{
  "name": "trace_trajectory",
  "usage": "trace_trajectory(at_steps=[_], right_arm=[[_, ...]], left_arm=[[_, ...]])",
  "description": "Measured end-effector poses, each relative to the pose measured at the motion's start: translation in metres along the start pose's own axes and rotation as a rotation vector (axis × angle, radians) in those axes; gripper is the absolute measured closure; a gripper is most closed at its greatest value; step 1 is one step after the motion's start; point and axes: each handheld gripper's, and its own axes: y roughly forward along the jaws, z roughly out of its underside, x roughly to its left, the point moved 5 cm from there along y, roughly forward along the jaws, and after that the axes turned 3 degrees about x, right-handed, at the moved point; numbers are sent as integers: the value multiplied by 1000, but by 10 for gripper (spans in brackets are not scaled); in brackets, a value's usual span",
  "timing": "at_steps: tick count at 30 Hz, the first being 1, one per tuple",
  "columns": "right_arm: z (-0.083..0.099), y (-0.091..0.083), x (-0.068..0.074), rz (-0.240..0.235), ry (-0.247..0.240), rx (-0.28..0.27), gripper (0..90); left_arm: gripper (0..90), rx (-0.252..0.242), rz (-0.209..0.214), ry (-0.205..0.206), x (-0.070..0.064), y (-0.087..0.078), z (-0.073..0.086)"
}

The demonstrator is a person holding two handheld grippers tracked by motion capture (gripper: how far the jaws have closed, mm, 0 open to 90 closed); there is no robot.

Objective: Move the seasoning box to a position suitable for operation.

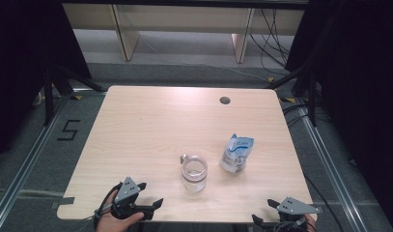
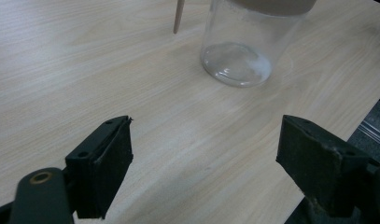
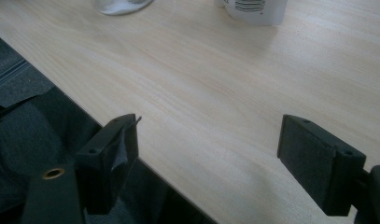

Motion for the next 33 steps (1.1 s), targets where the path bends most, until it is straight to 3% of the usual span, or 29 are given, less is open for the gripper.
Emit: trace_trajectory(at_steps=[3, 4, 5, 7, 8, 9, 10, 12, 16, 19, 21, 22, 23, 24, 26, 27, 28, 33], right_arm=[[0, -1, 3, -2, 25, 6, 216], [0, 0, 3, -3, 20, -3, 216], [-1, 0, 0, -2, -17, -4, 219], [-1, 0, 0, -2, -17, -4, 222], [0, -1, 2, -5, 11, 7, 222], [-1, 1, 1, 5, -1, 0, 221], [-1, 0, 0, -2, -21, -6, 221], [-1, 1, 0, -8, -19, -6, 222], [-2, 1, 1, -10, -19, -6, 222], [-2, 2, 1, -19, -23, -10, 228], [-2, 1, 1, -21, -23, -11, 239], [-2, 1, 0, 1, -40, -21, 239], [-2, 0, 1, -1, -18, -14, 238], [-2, 1, 1, -6, -16, -17, 237], [-3, 1, 0, 0, -37, -23, 237], [-2, 1, 4, -13, 10, -10, 237], [-3, 2, 1, -10, -26, -23, 237], [-3, 1, 0, 0, -41, -20, 244]], left_arm=[[175, 18, -2, 13, 0, 0, 0], [176, 21, -6, 14, 0, 0, 0], [177, 21, 0, 19, 0, 0, 0], [178, 15, -6, 15, -1, 0, -1], [180, 13, -2, 28, 0, 0, -1], [181, 17, -3, 44, 1, 0, -2], [182, 9, -4, 29, 0, 1, -3], [189, 16, -11, 50, 3, 1, -4], [210, 4, -8, 39, 2, 4, -10], [222, -1, -12, 57, 5, 2, -16], [233, -11, -21, 31, 6, 1, -20], [233, -18, -20, 41, 7, 2, -23], [234, -13, -25, 54, 9, 1, -25], [241, -20, -24, 43, 9, 3, -27], [245, -24, -24, 42, 11, 5, -32], [251, -22, -22, 49, 12, 6, -33], [255, -28, -15, 27, 11, 8, -35], [309, -38, -4, 51, 15, 7, -48]])
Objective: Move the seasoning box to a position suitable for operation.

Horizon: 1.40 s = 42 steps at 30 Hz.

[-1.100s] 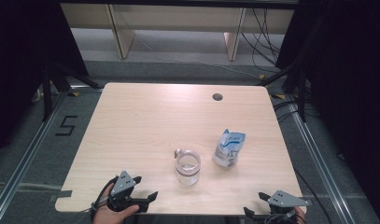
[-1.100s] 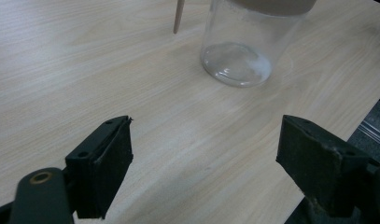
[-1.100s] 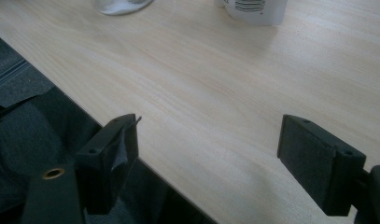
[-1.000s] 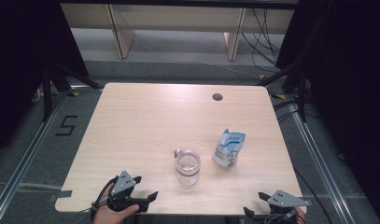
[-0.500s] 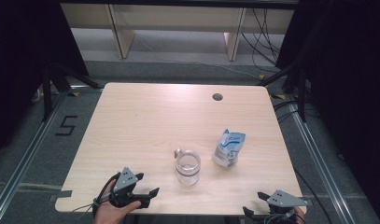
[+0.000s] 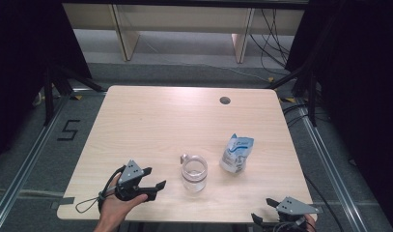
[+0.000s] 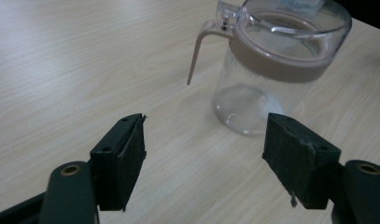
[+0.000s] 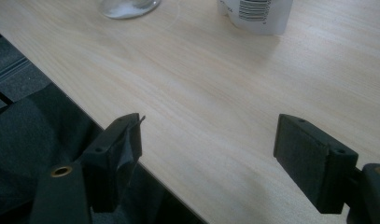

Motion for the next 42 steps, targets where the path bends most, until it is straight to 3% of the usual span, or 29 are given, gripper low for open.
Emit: trace_trajectory(at_steps=[2, 4, 5, 6, 9, 17, 28, 39, 40, 42], right_arm=[[0, 0, 0, 4, 0, 0, 245], [0, 1, 0, 6, 7, 3, 244], [0, 2, 1, -9, 12, 6, 245], [0, 2, 1, -9, 12, 6, 245], [0, 1, 2, -9, 10, 8, 245], [-2, 4, 0, -2, -18, 3, 245], [-2, 4, 0, -4, -16, 4, 245], [-1, 5, 2, -16, -14, 10, 245], [-2, 6, 1, -11, -26, 9, 245], [-2, 5, 0, 3, -33, 4, 244]], left_arm=[[404, -8, 6, 27, 1, 2, -8], [435, -6, 4, 35, 1, 3, -11], [523, -13, 8, 37, 1, 5, -14], [523, -18, 18, 54, 1, 6, -18], [697, -30, 16, 67, 2, 11, -28], [848, -42, 17, 103, -3, 26, -49], [896, -56, 50, 116, -8, 48, -82], [896, -10, 50, 149, -12, 71, -93], [896, -4, 50, 134, -12, 72, -93], [896, 14, 52, 152, -11, 73, -93]])
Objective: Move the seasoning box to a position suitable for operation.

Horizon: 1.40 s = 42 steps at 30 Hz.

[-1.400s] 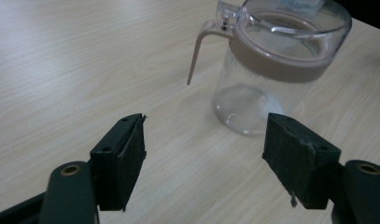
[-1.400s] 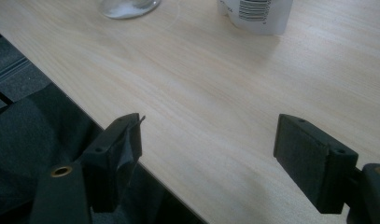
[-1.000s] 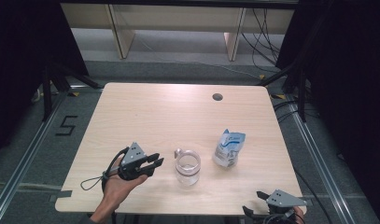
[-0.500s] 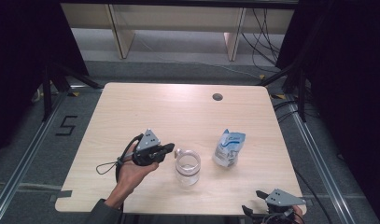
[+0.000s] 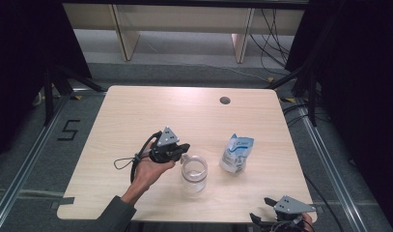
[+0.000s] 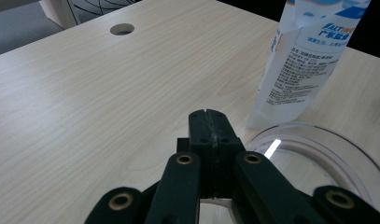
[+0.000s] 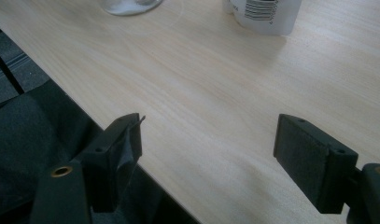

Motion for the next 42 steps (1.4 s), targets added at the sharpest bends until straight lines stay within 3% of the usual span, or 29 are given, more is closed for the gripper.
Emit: trace_trajectory(at_steps=[1, 4, 6, 13, 17, 20, 35, 37, 40, 42], right_arm=[[1, 0, 3, -5, 32, 9, 245], [1, 0, 2, -7, 25, 8, 244], [1, 0, 2, -7, 30, 10, 244], [0, 1, 1, -3, 12, 7, 245], [1, 0, 2, -9, 35, 17, 245], [1, 0, 1, 0, 16, 9, 245], [1, 1, 1, -4, 6, 8, 245], [1, 1, 3, -15, 29, 26, 245], [1, 1, 3, -16, 26, 24, 245], [1, 1, 2, -8, 18, 15, 245]], left_arm=[[896, 9, 0, 15, 1, 1, 0], [896, 23, 2, -1, 0, 3, 2], [896, 29, 5, 19, 1, 4, 2], [896, 40, -5, 10, 1, 6, 4], [895, 61, -3, 18, 1, 7, 5], [893, 82, -3, 32, 1, 8, 7], [889, 95, 1, -26, 5, -11, 22], [889, 99, 13, -36, 4, -14, 24], [885, 101, 19, -33, 4, -18, 28], [882, 90, 29, -66, 3, -20, 30]])
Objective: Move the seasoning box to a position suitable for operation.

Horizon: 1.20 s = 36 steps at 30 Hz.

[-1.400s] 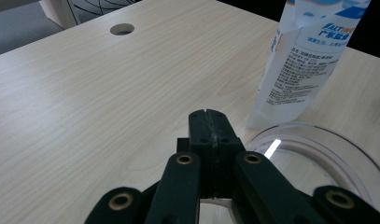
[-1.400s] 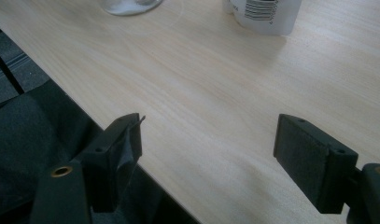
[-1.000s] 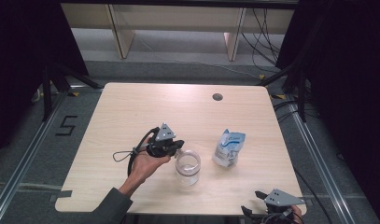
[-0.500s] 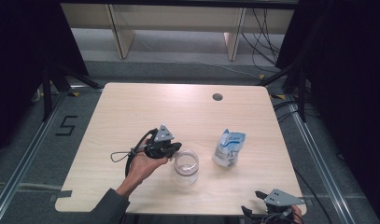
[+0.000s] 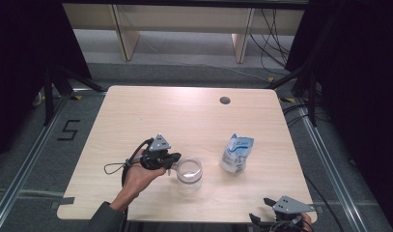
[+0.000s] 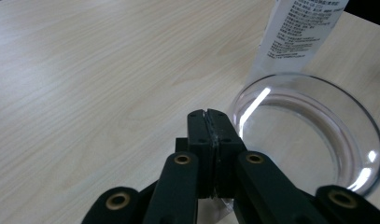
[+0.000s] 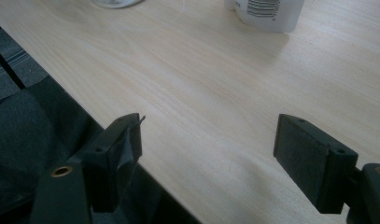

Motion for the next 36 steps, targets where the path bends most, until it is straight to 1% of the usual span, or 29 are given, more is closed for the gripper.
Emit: trace_trajectory(at_steps=[3, 5, 6, 7, 8, 9, 10, 11, 12, 14, 15, 16, 17, 20, 21, 22, 23, 24, 25, 26, 27, 28, 29, 30, 32, 33, 34, 35, 36], right_arm=[[0, 0, 1, -3, 7, 5, 245], [0, 0, 1, -2, -4, 3, 245], [-1, 1, -1, -2, -26, -1, 245], [-1, 1, -1, 3, -18, 0, 245], [0, 1, -1, 5, -14, 2, 245], [0, 1, -1, 5, -14, 2, 245], [0, 0, -1, 5, -14, 2, 246], [1, 0, 3, -6, 26, 13, 246], [0, 0, 1, -1, -1, 3, 246], [-1, 0, 0, -5, -4, -4, 246], [-1, -1, 1, 1, -2, 0, 245], [-1, -1, 1, 1, -2, 0, 245], [-1, 0, 0, 11, -24, -10, 245], [-1, 0, 1, -5, -15, 1, 245], [0, -1, 3, -7, 8, 9, 245], [0, -1, 4, -10, 14, 11, 245], [-1, 0, 1, -7, -6, 5, 245], [-1, 0, 2, -7, -4, 5, 245], [-2, 0, 0, 3, -18, -3, 245], [-2, 0, 1, 0, -18, -3, 245], [-2, 1, 1, -1, -19, -7, 245], [-2, 1, 2, -4, -9, -3, 245], [-2, 1, 2, -2, -15, -2, 245], [-3, 2, 1, -7, -32, -6, 245], [-3, 2, 2, -1, -28, -4, 245], [-3, 3, 2, -13, -27, -7, 245], [-4, 3, 2, -9, -31, -4, 245], [-4, 3, 2, -12, -28, -7, 245], [-4, 4, 4, -20, -11, -6, 245]], left_arm=[[873, -2, 1, 1, 1, -4, 4], [869, -12, 10, -17, 0, -6, 6], [868, -11, 11, -8, 1, -7, 7], [864, -13, 12, -14, 1, -7, 8], [827, -31, 20, -37, 1, -8, 8], [827, -46, 19, -50, 1, -9, 8], [815, -74, 19, -67, 4, -12, 7], [795, -90, 20, -75, 4, -14, 7], [781, -108, 26, -88, 5, -17, 7], [733, -134, 44, -134, 6, -24, 11], [686, -157, 37, -100, 9, -26, 12], [686, -170, 40, -92, 10, -28, 14], [671, -180, 50, -83, 10, -31, 17], [626, -202, 48, -89, 12, -37, 27], [615, -209, 54, -94, 13, -38, 31], [598, -218, 56, -89, 14, -39, 34], [591, -228, 56, -86, 15, -41, 37], [589, -237, 67, -81, 15, -43, 40], [582, -240, 68, -82, 15, -44, 44], [568, -248, 80, -53, 15, -44, 47], [557, -237, 77, -27, 15, -43, 52], [540, -241, 87, -29, 14, -42, 55], [527, -233, 97, 2, 13, -40, 59], [516, -229, 96, 6, 12, -38, 61], [495, -195, 83, 34, 10, -34, 65], [490, -182, 73, 32, 9, -31, 67], [494, -168, 69, 39, 9, -30, 68], [495, -172, 77, 37, 8, -27, 68], [503, -159, 74, 45, 7, -26, 69]])
